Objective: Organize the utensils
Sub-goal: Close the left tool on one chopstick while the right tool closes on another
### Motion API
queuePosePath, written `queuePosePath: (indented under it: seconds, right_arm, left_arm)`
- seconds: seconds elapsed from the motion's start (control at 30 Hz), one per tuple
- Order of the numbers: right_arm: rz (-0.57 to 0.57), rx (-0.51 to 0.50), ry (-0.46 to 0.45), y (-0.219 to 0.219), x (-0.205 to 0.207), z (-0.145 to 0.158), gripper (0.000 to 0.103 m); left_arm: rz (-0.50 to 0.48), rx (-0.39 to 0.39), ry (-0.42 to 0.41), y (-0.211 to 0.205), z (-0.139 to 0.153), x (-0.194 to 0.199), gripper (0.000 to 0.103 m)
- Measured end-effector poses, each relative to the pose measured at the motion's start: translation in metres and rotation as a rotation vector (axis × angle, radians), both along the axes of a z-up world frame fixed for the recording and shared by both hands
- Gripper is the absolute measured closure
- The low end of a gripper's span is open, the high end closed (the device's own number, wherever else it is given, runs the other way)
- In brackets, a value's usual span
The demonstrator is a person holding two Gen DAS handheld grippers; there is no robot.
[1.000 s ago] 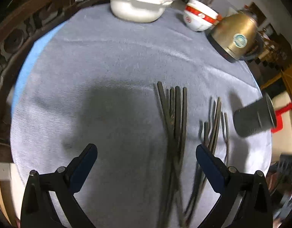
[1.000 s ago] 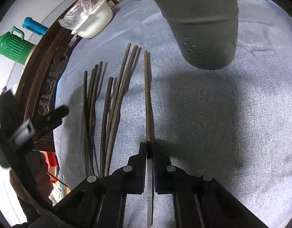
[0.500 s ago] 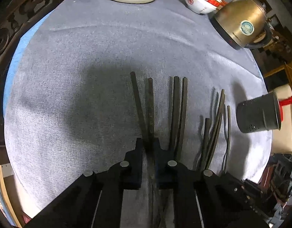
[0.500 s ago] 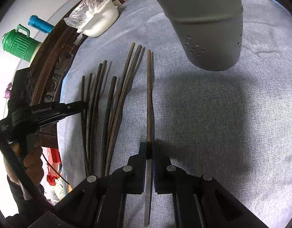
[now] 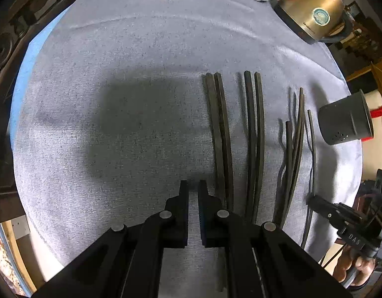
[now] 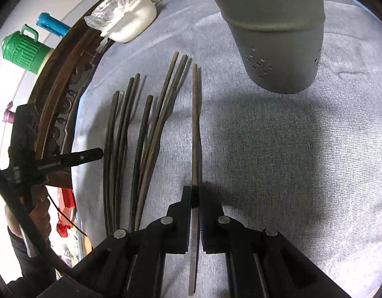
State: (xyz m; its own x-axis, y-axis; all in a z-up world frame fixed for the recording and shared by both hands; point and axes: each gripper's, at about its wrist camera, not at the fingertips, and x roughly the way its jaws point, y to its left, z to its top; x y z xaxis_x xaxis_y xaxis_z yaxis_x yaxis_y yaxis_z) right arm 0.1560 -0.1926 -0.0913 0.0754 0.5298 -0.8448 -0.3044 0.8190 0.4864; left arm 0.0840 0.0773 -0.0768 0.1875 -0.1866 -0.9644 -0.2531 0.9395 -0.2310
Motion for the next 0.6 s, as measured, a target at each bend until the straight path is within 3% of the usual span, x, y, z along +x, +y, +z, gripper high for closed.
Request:
queuePosePath:
  seconds: [0.07,0.13,0.17,0.23,0.27,0.37,0.47,0.6]
  right_arm:
    - [-0.001,-0.004,0.012,0.000,0.001,0.000,0.094]
    - [0.007,-0.029,0.010,0.000,0.002,0.001,0.090]
    - [0.009,-0.050,-0.001,0.002,0.004,0.004,0.081]
    - [0.008,-0.055,-0.020,0.005,0.007,0.009,0.059]
    - [0.000,-0.055,-0.031,0.006,0.009,0.012,0.039]
    - [-0.001,-0.077,-0.051,0.012,0.013,0.010,0.038]
    - [-0.011,-0.065,-0.047,0.014,0.015,0.008,0.037]
    - [-0.015,-0.049,-0.045,0.015,0.016,0.008,0.037]
  left_arm:
    - [0.001,-0.011,-0.005,0.000,0.003,0.002,0.087]
    - [-0.007,-0.023,-0.021,-0.001,0.006,0.008,0.069]
    - [-0.009,-0.024,-0.029,-0.003,0.006,0.010,0.060]
    - [-0.015,-0.021,-0.030,-0.008,0.005,0.015,0.060]
    - [-0.016,-0.026,-0.032,-0.009,0.003,0.017,0.060]
    - [-0.005,-0.022,-0.035,-0.009,-0.001,0.019,0.064]
    - [-0.022,-0.020,-0.040,-0.016,0.004,0.026,0.084]
    - [-0.014,-0.037,-0.033,-0.013,0.004,0.027,0.086]
